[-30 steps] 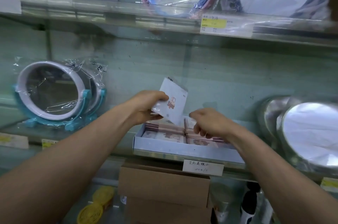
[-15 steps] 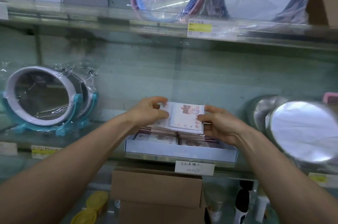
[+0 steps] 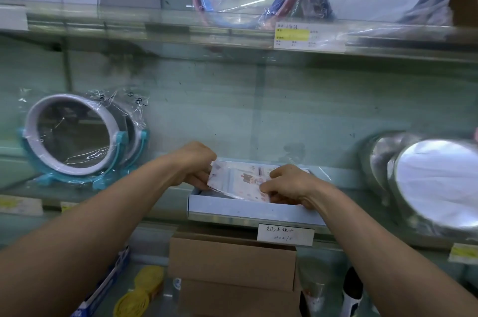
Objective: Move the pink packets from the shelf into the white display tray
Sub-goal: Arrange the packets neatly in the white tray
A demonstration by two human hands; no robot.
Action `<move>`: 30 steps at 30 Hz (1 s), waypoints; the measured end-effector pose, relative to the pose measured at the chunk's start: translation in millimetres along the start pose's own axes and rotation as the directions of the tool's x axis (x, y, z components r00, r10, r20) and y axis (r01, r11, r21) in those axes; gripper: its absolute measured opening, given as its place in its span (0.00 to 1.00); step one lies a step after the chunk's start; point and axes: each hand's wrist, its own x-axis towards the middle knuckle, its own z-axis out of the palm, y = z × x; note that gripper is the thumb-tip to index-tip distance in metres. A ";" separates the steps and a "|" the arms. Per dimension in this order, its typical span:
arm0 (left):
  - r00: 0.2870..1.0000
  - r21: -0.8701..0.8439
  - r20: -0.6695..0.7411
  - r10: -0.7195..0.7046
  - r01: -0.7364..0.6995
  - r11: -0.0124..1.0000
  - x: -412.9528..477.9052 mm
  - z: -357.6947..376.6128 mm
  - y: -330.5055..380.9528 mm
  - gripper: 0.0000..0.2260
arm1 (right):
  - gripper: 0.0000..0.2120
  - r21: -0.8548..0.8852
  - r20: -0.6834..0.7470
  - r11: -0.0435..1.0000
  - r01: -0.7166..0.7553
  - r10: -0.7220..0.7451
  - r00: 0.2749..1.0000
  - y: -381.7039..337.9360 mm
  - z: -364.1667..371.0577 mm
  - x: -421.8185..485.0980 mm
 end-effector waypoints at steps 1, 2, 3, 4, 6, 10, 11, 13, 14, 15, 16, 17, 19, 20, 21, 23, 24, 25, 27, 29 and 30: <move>0.999 -0.079 0.037 -0.008 0.011 0.997 0.5 -2.6 -1.2 0.09 | 0.18 0.039 0.001 0.999 -0.003 0.003 1.000 3.1 -0.5 3.7; 0.997 -0.124 0.080 -0.002 0.012 0.992 0.7 -4.7 -2.8 0.14 | 0.25 0.069 0.003 0.998 -0.005 0.005 1.000 4.9 -1.5 4.9; 0.993 -0.140 0.116 0.010 0.006 0.990 0.6 -5.5 -4.2 0.20 | 0.28 0.084 0.007 0.996 0.001 -0.002 1.000 6.3 -2.1 6.3; 0.988 -0.129 0.151 0.026 -0.006 0.992 -1.0 -5.7 -4.7 0.25 | 0.30 0.089 0.009 0.996 0.009 -0.010 1.000 6.5 -2.6 5.2; 0.975 -0.098 0.216 0.047 -0.026 0.995 -4.1 -5.3 -5.0 0.30 | 0.30 0.113 0.014 0.994 0.005 -0.007 1.000 6.7 -3.6 3.3; 0.967 -0.107 0.246 0.072 -0.047 0.993 -7.0 -5.1 -5.0 0.33 | 0.30 0.238 -0.039 0.971 0.023 -0.013 0.999 7.5 -4.0 3.1; 0.971 -0.163 0.230 0.061 -0.023 0.986 -5.7 -5.4 -5.5 0.33 | 0.29 0.304 -0.063 0.952 0.030 -0.012 0.998 7.1 -4.8 2.9; 0.974 -0.296 0.226 0.017 0.052 0.954 -5.2 -6.1 -5.5 0.24 | 0.27 0.411 -0.117 0.910 0.058 -0.010 0.993 7.4 -8.8 5.0; 0.971 -0.321 0.239 0.000 0.079 0.944 -5.3 -5.9 -5.1 0.15 | 0.25 0.441 -0.137 0.895 0.074 -0.014 0.990 7.3 -11.1 5.6; 0.966 -0.324 0.257 -0.020 0.106 0.940 -5.7 -4.8 -4.7 0.06 | 0.21 0.462 -0.152 0.882 0.093 -0.024 0.988 7.6 -12.7 5.8; 0.961 -0.316 0.274 -0.030 0.119 0.941 -5.7 -3.1 -5.6 0.03 | 0.16 0.482 -0.161 0.869 0.109 -0.035 0.986 8.3 -13.7 5.9; 0.961 -0.307 0.276 -0.028 0.116 0.945 -4.7 -0.7 -6.6 0.04 | 0.11 0.498 -0.164 0.859 0.118 -0.041 0.986 9.1 -14.2 6.1; 0.971 -0.283 0.238 0.006 0.064 0.957 -2.4 2.7 -7.6 0.05 | 0.07 0.528 -0.157 0.842 0.115 -0.036 0.987 10.4 -14.1 5.5; 0.975 -0.273 0.222 0.028 0.035 0.962 -1.6 3.7 -8.0 0.06 | 0.06 0.543 -0.153 0.832 0.111 -0.031 0.988 11.3 -14.1 5.9; 0.975 -0.274 0.216 0.047 0.014 0.962 -1.2 4.2 -8.0 0.06 | 0.06 0.560 -0.150 0.821 0.108 -0.028 0.988 12.0 -14.2 6.5; 0.972 -0.266 0.226 0.061 0.001 0.964 -1.2 3.2 -7.9 0.05 | 0.07 0.592 -0.145 0.799 0.107 -0.025 0.989 12.8 -15.6 6.7; 0.967 -0.263 0.247 0.057 0.010 0.965 -1.5 2.3 -7.7 0.05 | 0.07 0.605 -0.146 0.789 0.109 -0.024 0.989 13.3 -16.6 6.8; 0.960 -0.264 0.275 0.050 0.026 0.964 -2.4 1.2 -6.8 0.05 | 0.08 0.613 -0.149 0.782 0.110 -0.023 0.989 13.8 -17.7 6.5; 0.945 -0.263 0.326 0.028 0.062 0.963 -4.8 -1.4 -4.3 0.03 | 0.08 0.616 -0.151 0.779 0.115 -0.026 0.988 14.0 -19.8 5.4; 0.941 -0.291 0.338 0.001 0.103 0.951 -4.9 -2.8 -3.2 0.09 | 0.09 0.609 -0.150 0.783 0.124 -0.040 0.988 13.9 -20.9 4.8; 0.944 -0.303 0.331 -0.010 0.116 0.946 -4.2 -2.6 -2.8 0.12 | 0.09 0.608 -0.149 0.783 0.129 -0.047 0.988 13.6 -20.7 4.5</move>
